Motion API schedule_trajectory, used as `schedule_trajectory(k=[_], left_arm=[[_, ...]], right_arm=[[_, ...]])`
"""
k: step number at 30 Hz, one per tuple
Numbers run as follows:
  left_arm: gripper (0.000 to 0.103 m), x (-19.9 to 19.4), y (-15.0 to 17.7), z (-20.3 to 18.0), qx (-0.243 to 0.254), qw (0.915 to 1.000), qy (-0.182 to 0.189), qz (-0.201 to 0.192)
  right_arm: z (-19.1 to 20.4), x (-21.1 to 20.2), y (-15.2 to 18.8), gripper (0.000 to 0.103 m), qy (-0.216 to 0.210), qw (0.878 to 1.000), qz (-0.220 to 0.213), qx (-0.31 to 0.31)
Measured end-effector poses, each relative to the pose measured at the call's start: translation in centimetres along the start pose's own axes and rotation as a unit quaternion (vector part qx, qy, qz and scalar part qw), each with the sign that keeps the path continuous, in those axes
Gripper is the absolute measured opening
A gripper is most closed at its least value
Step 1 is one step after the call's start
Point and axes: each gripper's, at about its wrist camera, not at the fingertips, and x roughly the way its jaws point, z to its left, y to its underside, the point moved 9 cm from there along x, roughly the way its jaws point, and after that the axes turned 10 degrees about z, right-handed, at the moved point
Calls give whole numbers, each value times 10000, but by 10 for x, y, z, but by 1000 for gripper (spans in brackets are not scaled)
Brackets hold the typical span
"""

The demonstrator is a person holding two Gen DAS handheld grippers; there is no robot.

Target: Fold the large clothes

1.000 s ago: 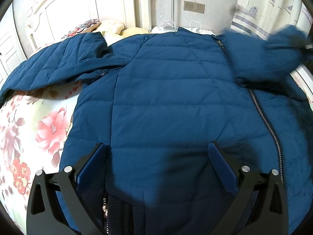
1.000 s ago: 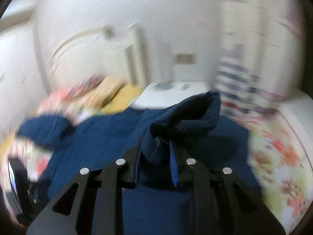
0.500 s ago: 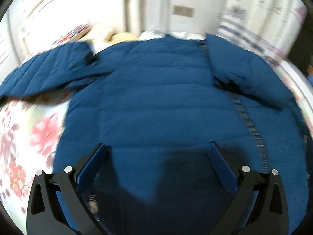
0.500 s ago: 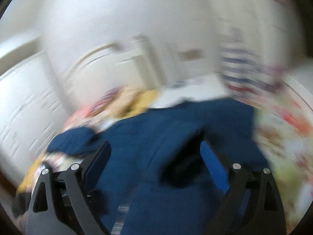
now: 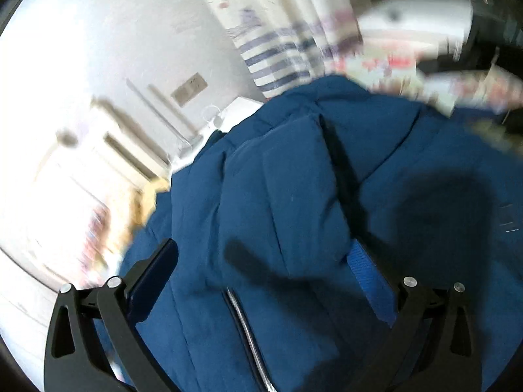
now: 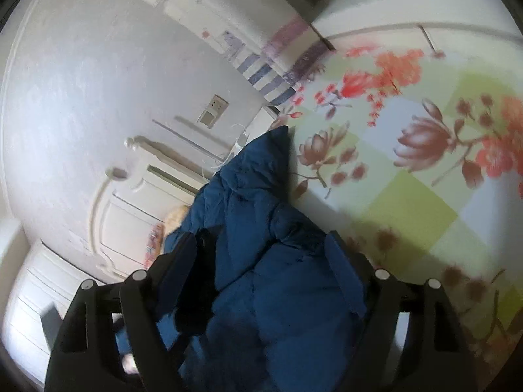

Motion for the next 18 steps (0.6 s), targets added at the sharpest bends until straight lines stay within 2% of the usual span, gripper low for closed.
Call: schedule_trajectory(k=[1,2,3,4,5,6,8,9,10,11,12,13,14,16,18], left_arm=[[66,5,-3,-8,176,9998,108,-18],[36,7,-7,-15,285,9991,311,-46],[19,3,-10,-13,210,9993,271,-116],[16,-5,-15,-5,-36,9991,299,-289],[15,-13,-18,4,-329,9974,485,-428],[15,-23,-22,29,-981,9889,960,-571],[14,-30,-18,81,-2212,9557,1798,-734],[14,-30,-10,117,-2979,9214,2355,-821],[14,-26,4,147,-3568,8885,2755,-857],[14,-20,18,171,-4040,8593,3015,-864],[14,-9,37,197,-4485,8318,3164,-826],[14,1,55,215,-4782,8146,3192,-764],[14,12,73,229,-5035,8001,3189,-687],[15,38,117,254,-5674,7538,3279,-479],[15,55,147,262,-6037,7268,3260,-312]], right_arm=[[6,9,7,81,59,9999,-3,-88],[13,12,8,81,177,9996,-6,-233],[21,16,11,81,301,9988,-20,-392],[34,32,20,81,402,9978,-43,-525],[41,31,21,81,553,9954,-118,-776],[50,29,22,81,708,9912,-203,-1096],[65,31,27,83,938,9829,-251,-1564],[73,32,30,84,1114,9763,-243,-1837],[82,35,33,86,1274,9686,-217,-2122],[88,39,37,88,1401,9622,-181,-2326],[95,48,40,95,1581,9538,-110,-2554],[100,56,45,100,1787,9432,13,-2799],[103,61,48,100,1881,9374,97,-2928],[105,72,54,100,2161,9235,289,-3155],[105,80,57,100,2363,9150,384,-3248]])
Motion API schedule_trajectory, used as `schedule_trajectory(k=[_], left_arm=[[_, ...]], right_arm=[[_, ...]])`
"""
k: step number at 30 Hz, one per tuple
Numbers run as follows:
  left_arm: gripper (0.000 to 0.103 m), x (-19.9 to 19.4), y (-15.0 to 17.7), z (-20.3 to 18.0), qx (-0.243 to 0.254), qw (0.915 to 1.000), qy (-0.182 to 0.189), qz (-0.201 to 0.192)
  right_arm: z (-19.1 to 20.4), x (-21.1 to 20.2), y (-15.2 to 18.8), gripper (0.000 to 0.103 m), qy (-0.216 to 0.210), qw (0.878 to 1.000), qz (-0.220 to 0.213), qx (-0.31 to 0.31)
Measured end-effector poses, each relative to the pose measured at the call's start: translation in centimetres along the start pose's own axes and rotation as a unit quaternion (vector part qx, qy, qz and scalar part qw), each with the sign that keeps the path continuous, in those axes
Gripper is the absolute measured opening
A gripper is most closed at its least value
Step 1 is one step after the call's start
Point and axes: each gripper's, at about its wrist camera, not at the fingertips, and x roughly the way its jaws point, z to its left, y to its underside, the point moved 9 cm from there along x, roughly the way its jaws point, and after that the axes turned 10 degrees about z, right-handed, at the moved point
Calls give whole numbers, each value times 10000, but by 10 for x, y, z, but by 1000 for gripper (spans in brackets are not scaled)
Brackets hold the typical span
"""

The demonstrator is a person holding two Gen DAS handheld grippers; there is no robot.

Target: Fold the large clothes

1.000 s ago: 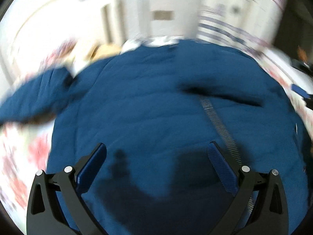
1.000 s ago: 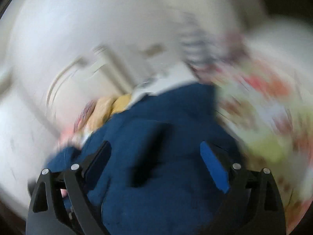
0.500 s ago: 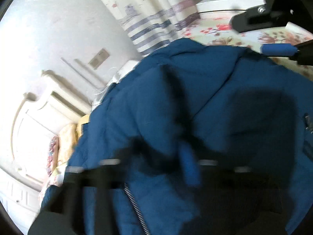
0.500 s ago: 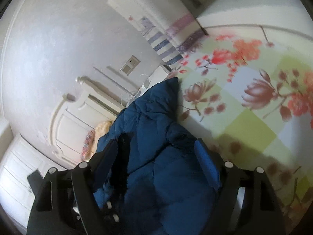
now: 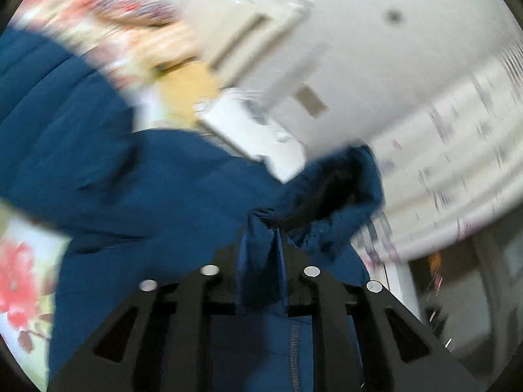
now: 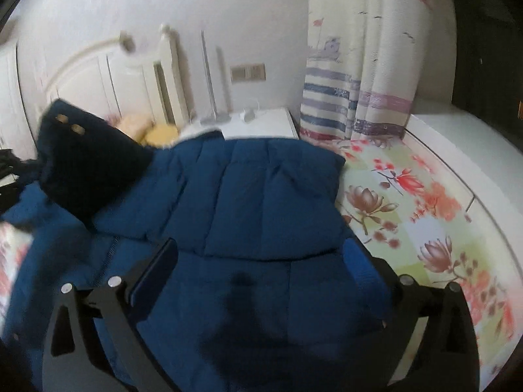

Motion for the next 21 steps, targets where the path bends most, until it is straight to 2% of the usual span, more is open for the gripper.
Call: schedule_trajectory(k=[2,5,7,8,9,10,11,13,14,16,17,18,19,20,21], left_arm=[[16,4,5,27,-222,9995,-165,126],[19,14,15,37,-336,9985,169,403],[26,23,20,40,-480,9970,350,497],[45,26,19,41,-547,9965,385,502],[76,31,17,42,-685,9958,399,455],[83,30,15,46,-763,9954,457,343],[84,31,11,44,-840,9950,509,184],[85,41,8,41,-845,9956,325,239],[84,46,5,40,-780,9962,267,293],[84,53,5,40,-591,9977,-1,328],[77,53,4,41,-487,9983,-126,302],[50,57,2,39,-265,9983,-449,256],[35,61,2,42,-141,9965,-786,259],[25,62,4,42,-30,9961,-848,260],[19,58,7,40,52,9969,-759,193]], right_arm=[[3,3,0,100,38,10000,46,-78],[2,3,2,100,40,9999,42,-83],[0,4,2,100,43,10000,75,-36],[-1,3,2,100,51,9999,92,-11],[-3,4,3,100,65,9999,118,8],[-4,6,4,100,82,9998,156,14],[-6,8,6,100,122,9997,206,-9],[-8,12,10,100,196,9994,287,-47],[-7,15,13,100,355,9987,332,-163],[-3,18,13,100,401,9981,349,-301],[-1,18,13,100,419,9979,335,-359],[1,18,13,100,444,9976,320,-429],[3,17,13,100,458,9973,312,-473],[3,17,13,100,453,9973,312,-483],[3,18,13,100,421,9975,328,-466]])
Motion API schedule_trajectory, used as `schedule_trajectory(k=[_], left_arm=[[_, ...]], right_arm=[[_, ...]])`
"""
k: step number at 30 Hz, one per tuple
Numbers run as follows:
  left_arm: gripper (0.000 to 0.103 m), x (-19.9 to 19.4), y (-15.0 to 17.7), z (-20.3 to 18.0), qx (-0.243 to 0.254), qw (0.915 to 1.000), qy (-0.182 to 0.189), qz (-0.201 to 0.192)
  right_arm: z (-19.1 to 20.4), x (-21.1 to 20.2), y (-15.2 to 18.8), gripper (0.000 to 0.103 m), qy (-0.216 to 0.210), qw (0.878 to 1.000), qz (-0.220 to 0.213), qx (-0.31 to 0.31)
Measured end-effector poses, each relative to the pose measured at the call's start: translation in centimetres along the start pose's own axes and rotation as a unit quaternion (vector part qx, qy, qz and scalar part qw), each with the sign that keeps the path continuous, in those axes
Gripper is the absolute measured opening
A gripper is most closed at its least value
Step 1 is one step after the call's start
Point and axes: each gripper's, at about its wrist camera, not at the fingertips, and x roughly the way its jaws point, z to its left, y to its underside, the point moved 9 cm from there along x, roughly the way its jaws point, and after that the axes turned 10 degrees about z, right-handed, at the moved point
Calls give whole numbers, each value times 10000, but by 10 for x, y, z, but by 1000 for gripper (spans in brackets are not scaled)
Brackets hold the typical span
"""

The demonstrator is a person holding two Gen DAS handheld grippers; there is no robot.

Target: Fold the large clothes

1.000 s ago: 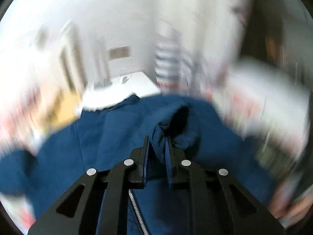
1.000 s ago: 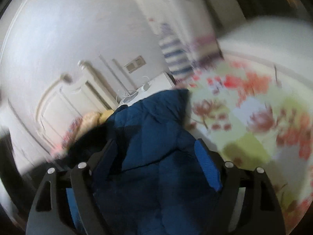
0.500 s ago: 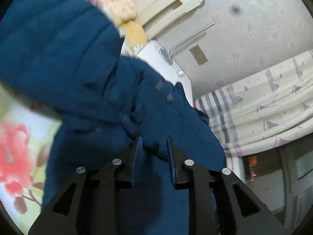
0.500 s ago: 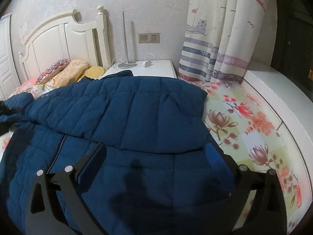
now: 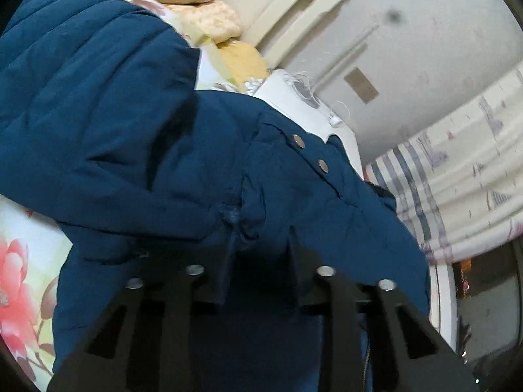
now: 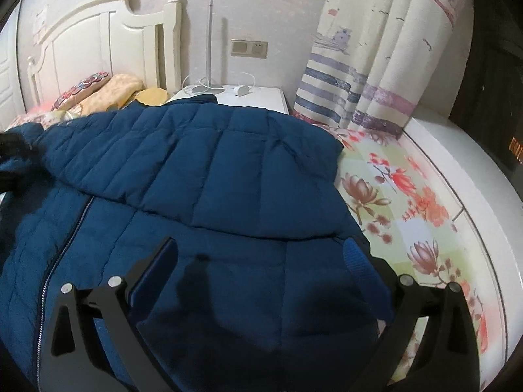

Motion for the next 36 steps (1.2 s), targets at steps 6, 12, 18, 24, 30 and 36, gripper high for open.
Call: schedule_trajectory(k=[6,12,18,24,30,36], left_arm=[[16,-52,21,-7,393,9988,-207,-214],[48,-29,33,19,708,9941,-814,127],[91,-117,11,1,922,9665,-1201,-2073],[91,-55,23,-21,1689,9746,-997,-1084],[91,-6,35,-2,1672,9779,-1254,36],[91,-3,33,1,1499,9838,-983,-11]], right_arm=[[-15,8,2,100,-284,9986,167,417],[-27,12,4,100,-433,9963,252,697],[-22,-23,-20,100,-293,9977,-277,538],[25,3,-77,100,-79,9993,182,-302],[59,77,-59,100,60,9904,1157,-759],[30,59,-100,99,109,9974,698,-141]])
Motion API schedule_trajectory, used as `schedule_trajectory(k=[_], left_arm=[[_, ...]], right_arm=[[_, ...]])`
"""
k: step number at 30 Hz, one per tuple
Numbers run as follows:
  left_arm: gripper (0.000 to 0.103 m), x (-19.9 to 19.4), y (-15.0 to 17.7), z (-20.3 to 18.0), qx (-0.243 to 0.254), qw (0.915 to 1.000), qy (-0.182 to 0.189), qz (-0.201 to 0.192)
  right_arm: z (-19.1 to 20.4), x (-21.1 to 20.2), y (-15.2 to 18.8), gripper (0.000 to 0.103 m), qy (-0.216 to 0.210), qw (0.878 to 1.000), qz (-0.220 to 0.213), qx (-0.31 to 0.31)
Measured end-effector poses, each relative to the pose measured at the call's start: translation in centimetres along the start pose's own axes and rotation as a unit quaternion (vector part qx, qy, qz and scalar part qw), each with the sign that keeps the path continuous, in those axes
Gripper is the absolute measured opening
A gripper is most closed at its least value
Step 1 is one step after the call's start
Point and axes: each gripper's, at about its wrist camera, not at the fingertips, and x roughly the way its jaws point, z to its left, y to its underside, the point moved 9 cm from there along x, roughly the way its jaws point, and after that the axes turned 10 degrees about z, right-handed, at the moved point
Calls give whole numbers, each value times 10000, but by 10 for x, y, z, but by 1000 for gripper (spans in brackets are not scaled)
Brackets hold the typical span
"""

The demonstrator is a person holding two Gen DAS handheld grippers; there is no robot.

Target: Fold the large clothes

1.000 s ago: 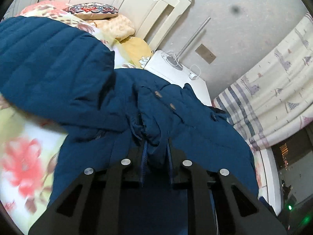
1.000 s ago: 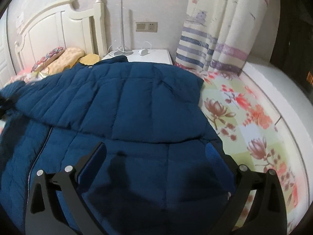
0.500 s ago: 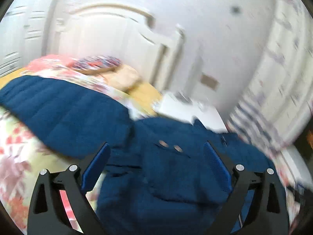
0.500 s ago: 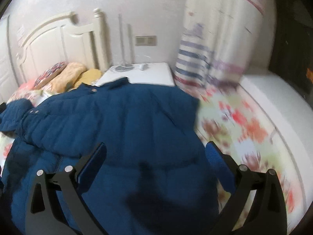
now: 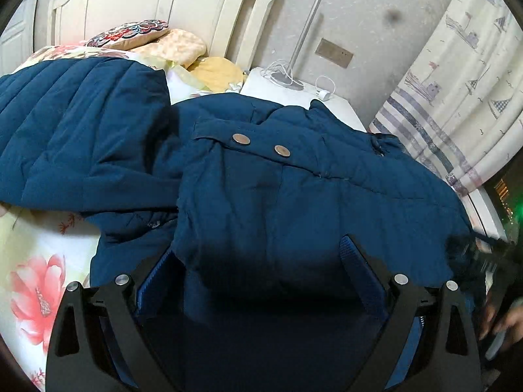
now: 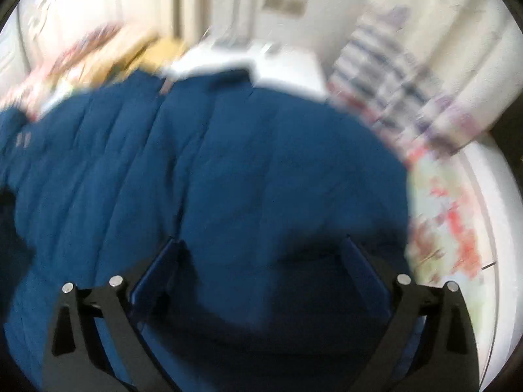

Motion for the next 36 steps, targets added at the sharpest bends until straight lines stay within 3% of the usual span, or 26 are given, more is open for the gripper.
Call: schedule_trajectory(k=[3,5,6,9,11,13,14,16,18,19,20,23,25,27,29,30,31,34,36], left_arm=[[91,-1,1,-3,31,10000,-43,-13],[91,-2,0,-2,6,10000,-2,-16],[91,-1,-1,-4,-3,10000,9,-18],[91,-1,-1,-3,-11,10000,17,-9],[92,0,-1,-4,11,10000,-23,1],[92,1,-1,-4,28,10000,-66,22],[92,1,-1,-4,29,10000,-76,25],[91,0,-1,-4,15,10000,-47,7],[92,-2,-2,-2,-61,9999,86,-31],[91,-3,-2,-1,-122,9997,183,-61],[91,-4,-3,1,-180,9994,274,-84],[92,-7,-3,3,-302,9983,464,-158],[91,-6,-4,3,-330,9982,472,-162],[91,-6,-4,2,-306,9986,410,-164],[92,-8,-4,2,-314,9984,418,-197],[92,-8,-4,3,-343,9982,444,-219],[92,-10,-4,5,-394,9977,493,-249],[91,-12,-5,8,-536,9958,678,-303],[91,-12,-5,9,-567,9955,693,-313]], right_arm=[[-31,5,-32,100,-201,9964,-220,796],[-39,41,-40,100,-350,9940,359,968],[-38,66,-35,101,-339,9912,878,935],[-35,69,-36,100,18,9922,1011,731],[-35,45,-39,100,473,9916,738,950],[-2,14,-44,100,185,9962,83,850],[19,9,-44,100,-20,9983,-17,586],[69,7,-39,100,-196,9996,-11,-203],[120,32,-24,100,-261,9933,396,-1052],[129,41,-21,100,-162,9923,447,-1147],[129,41,-25,101,-213,9945,277,-985],[121,39,-28,100,-396,9952,675,-590],[118,14,-37,100,-334,9980,178,-504],[128,2,-34,100,-664,9963,-47,-550],[158,17,-15,100,-1186,9865,440,-1038],[168,26,-3,101,-1009,9848,574,-1292],[169,25,-3,101,-901,9855,286,-1409],[165,23,-13,100,-960,9861,554,-1235],[160,10,-34,100,-880,9906,176,-1031]])
